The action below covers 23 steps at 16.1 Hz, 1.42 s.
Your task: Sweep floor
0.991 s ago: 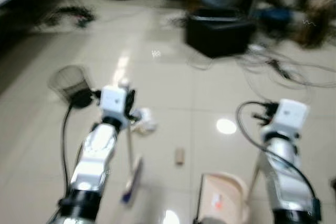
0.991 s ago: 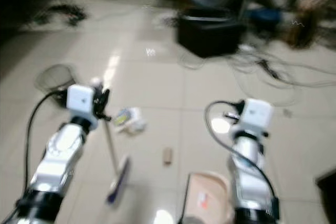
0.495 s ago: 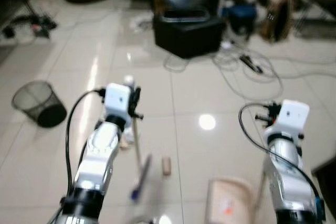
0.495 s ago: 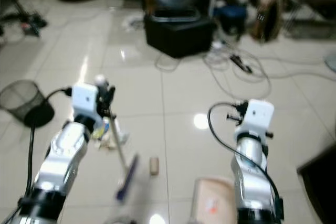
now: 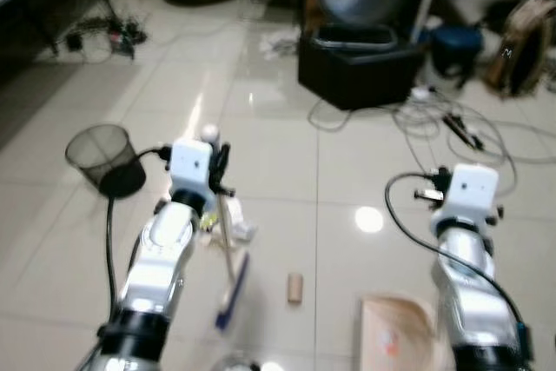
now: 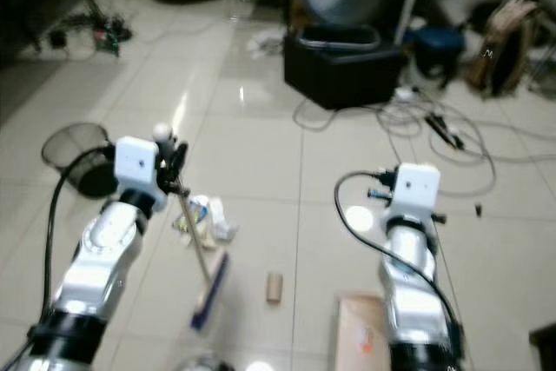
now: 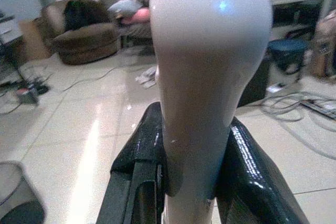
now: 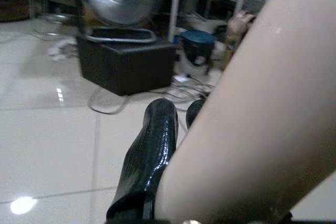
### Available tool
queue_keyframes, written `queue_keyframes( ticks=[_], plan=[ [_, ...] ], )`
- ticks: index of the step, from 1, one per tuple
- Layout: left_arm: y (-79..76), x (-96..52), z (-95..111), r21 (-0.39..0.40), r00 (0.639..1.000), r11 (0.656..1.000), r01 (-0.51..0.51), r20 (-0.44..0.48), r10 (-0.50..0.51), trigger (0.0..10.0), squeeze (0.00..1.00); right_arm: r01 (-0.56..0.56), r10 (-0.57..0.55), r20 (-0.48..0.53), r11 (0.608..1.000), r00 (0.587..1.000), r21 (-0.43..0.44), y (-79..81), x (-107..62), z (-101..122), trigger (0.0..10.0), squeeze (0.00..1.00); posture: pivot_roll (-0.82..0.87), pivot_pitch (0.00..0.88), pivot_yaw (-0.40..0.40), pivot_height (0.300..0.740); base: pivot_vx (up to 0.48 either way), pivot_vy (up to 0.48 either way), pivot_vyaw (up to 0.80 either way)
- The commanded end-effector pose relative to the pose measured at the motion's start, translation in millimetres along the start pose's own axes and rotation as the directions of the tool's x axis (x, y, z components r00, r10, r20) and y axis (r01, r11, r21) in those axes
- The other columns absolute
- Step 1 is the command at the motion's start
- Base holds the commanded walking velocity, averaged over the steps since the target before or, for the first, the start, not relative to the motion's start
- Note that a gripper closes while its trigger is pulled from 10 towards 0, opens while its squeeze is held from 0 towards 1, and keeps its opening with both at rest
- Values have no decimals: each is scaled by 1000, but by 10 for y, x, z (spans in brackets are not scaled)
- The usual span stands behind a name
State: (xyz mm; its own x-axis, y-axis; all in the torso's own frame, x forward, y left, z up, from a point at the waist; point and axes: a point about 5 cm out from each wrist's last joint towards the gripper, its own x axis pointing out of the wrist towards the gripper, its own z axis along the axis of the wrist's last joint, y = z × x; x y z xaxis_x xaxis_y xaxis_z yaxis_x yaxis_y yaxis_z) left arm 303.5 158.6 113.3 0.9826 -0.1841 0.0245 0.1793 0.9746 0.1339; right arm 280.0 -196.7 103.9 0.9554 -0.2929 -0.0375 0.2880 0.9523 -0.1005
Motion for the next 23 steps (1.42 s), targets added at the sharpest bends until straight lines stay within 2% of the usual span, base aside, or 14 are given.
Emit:
queue_keyframes(
  ticks=[1,4,7,9,14,19,23],
  plan=[
    [-11,39,115,29,999,1000,10,47,-11,10000,0,11,-11,19,1000,1000,18,-39,-2,42,10000,0,14,65,61,740,326,0,0],
    [-37,44,115,26,999,999,20,47,-21,10000,0,22,-22,18,1000,1000,18,-54,-3,35,10000,0,10,60,65,740,321,0,0],
    [-42,49,115,25,999,999,24,48,-25,10000,0,22,-23,6,997,1000,75,-63,-5,25,10000,0,11,56,65,740,314,0,-533],
    [-42,51,113,27,998,999,27,48,-28,10000,0,25,-26,9,997,1000,66,-68,-2,26,10000,0,12,52,64,740,313,0,-688],
    [-29,53,117,37,998,999,29,50,-31,10000,0,24,-25,14,998,1000,55,-45,-8,19,10000,0,16,41,69,740,306,0,0],
    [26,30,44,47,1000,999,-19,20,18,10000,0,40,-41,20,999,999,28,-114,58,2,10000,0,8,53,75,740,0,0,0],
    [31,19,43,44,999,998,-39,35,38,10000,0,49,-48,40,999,998,-20,-156,160,3,10000,0,20,111,53,740,0,0,0]
  ],
)
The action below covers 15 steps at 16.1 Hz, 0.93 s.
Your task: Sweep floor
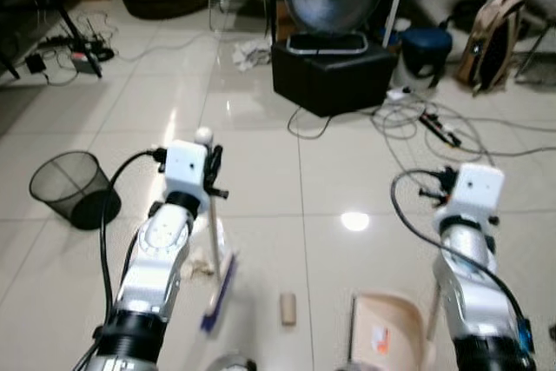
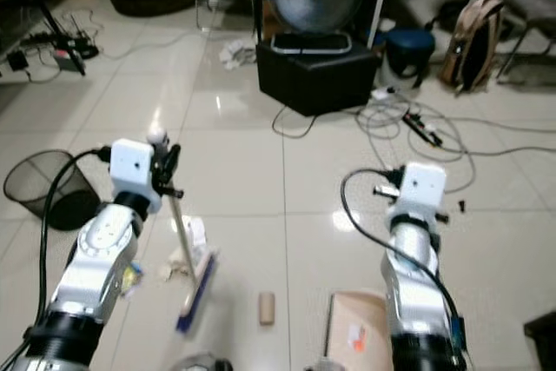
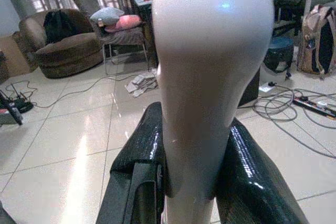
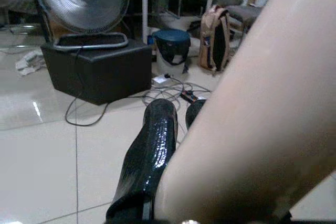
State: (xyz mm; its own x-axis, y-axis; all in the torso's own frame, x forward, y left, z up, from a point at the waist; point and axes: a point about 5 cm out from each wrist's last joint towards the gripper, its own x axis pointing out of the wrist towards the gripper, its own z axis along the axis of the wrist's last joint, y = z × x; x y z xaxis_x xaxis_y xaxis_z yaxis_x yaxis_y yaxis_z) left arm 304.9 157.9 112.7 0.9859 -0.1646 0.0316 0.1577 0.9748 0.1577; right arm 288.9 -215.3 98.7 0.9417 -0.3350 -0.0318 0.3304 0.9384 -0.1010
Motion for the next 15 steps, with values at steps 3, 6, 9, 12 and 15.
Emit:
queue_keyframes(
  ticks=[3,6,9,12,15],
  plan=[
    [30,-24,38,7,999,1000,-26,45,25,10000,0,29,-21,109,997,994,-67,-17,80,144,10000,0,27,180,51,740,0,0,0],
    [24,-25,26,-9,997,999,-53,62,53,10000,0,-21,29,159,998,987,-51,19,131,213,10000,0,35,254,58,740,0,0,0],
    [144,-23,40,-54,976,980,-192,97,196,10000,0,-59,68,283,997,957,-41,91,169,354,10000,0,56,328,99,740,0,0,0],
    [225,9,66,-46,963,969,-242,113,245,10000,0,-116,137,391,990,910,-78,290,168,493,10000,0,72,364,136,740,0,0,0],
    [253,84,112,-47,956,963,-264,122,268,10000,0,-175,185,437,982,880,-65,477,104,517,10000,0,93,373,143,740,0,0,0]
  ],
)
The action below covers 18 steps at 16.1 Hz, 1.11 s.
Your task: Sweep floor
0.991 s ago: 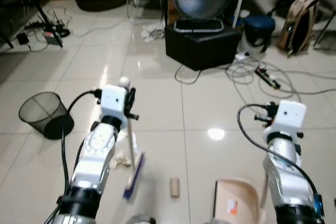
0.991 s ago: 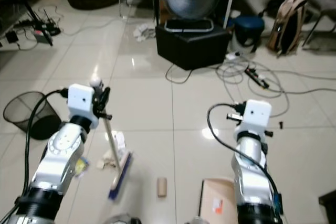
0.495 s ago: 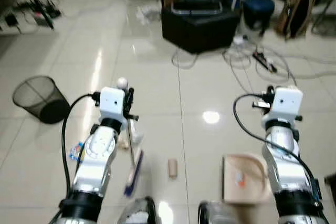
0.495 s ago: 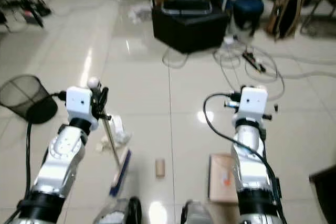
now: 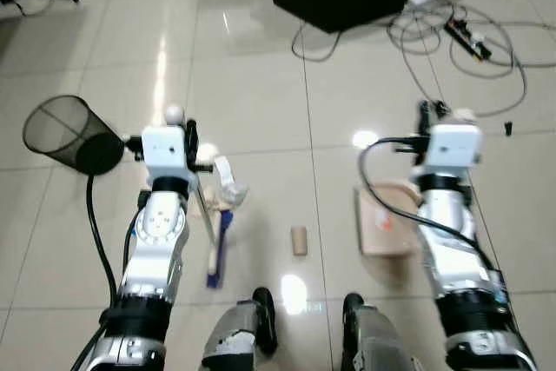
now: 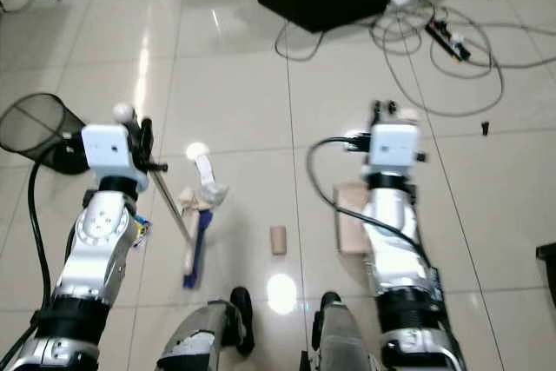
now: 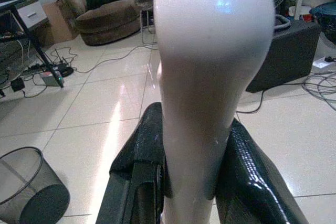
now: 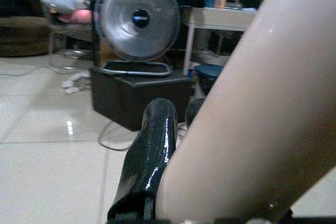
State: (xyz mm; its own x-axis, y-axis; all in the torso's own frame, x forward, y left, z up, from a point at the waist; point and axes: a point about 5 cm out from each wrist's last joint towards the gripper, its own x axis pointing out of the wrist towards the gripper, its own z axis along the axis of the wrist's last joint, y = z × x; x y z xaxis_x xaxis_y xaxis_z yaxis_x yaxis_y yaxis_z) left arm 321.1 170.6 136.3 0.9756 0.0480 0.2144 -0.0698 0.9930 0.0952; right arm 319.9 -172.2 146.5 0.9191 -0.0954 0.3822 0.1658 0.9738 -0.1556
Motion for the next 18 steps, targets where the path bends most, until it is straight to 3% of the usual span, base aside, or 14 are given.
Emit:
queue_keyframes(
  ticks=[1,6,11,16,18],
  plan=[
    [58,-10,-45,-1,1000,1000,-21,-10,21,10000,0,-25,25,17,999,1000,21,108,-33,1,10000,0,95,371,145,740,0,0,0],
    [-126,129,36,-75,999,997,33,6,-33,10000,0,-58,55,25,991,998,123,396,-61,61,10000,0,84,365,156,740,0,0,0],
    [-332,188,117,-175,996,980,93,23,-90,10000,0,-67,66,11,977,998,202,458,-30,123,10000,0,67,343,157,740,0,0,0],
    [-415,229,140,-214,993,970,118,22,-116,10000,0,-88,100,-63,982,993,167,404,-81,3,10000,0,60,326,151,740,0,0,0],
    [-407,297,204,-289,998,955,63,14,-62,10000,0,-64,80,-115,989,990,133,365,-116,-84,10000,0,58,321,148,740,0,0,0]
  ],
)
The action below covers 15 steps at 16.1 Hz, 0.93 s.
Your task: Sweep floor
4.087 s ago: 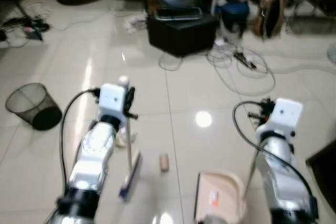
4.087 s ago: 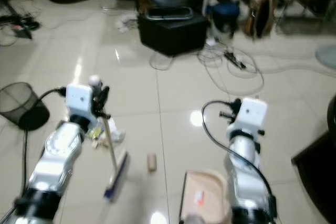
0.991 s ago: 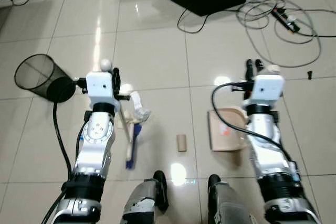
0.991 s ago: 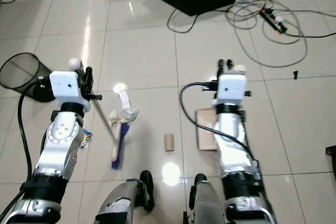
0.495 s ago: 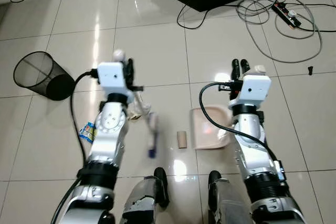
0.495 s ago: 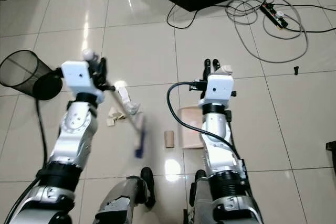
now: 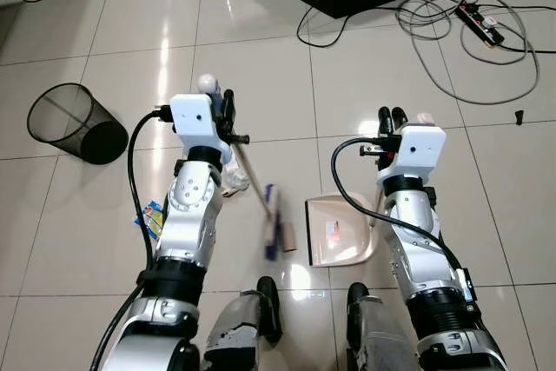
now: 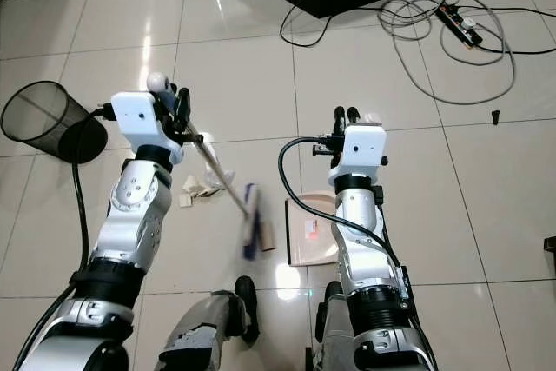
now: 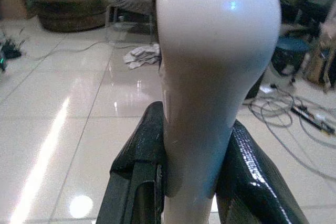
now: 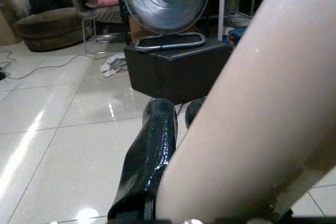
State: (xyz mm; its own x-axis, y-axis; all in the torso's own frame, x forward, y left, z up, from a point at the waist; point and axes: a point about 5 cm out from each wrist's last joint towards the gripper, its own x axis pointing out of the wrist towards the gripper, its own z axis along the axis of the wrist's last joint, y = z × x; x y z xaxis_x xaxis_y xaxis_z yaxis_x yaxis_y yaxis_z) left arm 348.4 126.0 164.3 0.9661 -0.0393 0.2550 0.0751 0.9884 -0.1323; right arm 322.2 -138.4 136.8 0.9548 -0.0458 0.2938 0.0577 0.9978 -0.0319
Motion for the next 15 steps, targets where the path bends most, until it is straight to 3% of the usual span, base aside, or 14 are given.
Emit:
queue_keyframes(
  ticks=[1,4,7,8,10,14,15],
  plan=[
    [41,15,-30,-68,998,996,-50,-31,48,10000,0,-4,3,-42,1000,999,-27,1,-61,-79,10000,0,58,319,148,740,0,0,0],
    [-16,106,120,-233,999,972,-36,-7,36,10000,0,8,-11,-61,999,998,-34,-24,-59,-116,10000,0,58,307,149,740,0,0,0],
    [-89,170,304,-295,999,955,29,48,-16,10000,0,26,-28,-69,999,997,-38,-70,-31,-129,10000,0,59,291,151,740,0,0,0],
    [-99,179,334,-298,998,954,44,55,-29,10000,0,29,-31,-69,999,997,-38,-77,-25,-127,10000,0,59,290,151,740,0,0,0],
    [-144,216,526,-268,984,949,167,111,-142,10000,0,37,-40,-73,999,997,-39,-105,4,-137,10000,0,62,260,147,740,0,0,0],
    [-127,293,885,-164,939,937,307,214,-270,10000,0,59,-61,-68,998,996,-33,-163,60,-120,10000,0,64,217,137,740,0,0,0],
    [-86,322,999,-133,926,935,328,239,-291,10000,0,103,-102,-70,995,992,2,-221,78,-109,10000,0,67,205,134,740,0,0,0]
  ],
)
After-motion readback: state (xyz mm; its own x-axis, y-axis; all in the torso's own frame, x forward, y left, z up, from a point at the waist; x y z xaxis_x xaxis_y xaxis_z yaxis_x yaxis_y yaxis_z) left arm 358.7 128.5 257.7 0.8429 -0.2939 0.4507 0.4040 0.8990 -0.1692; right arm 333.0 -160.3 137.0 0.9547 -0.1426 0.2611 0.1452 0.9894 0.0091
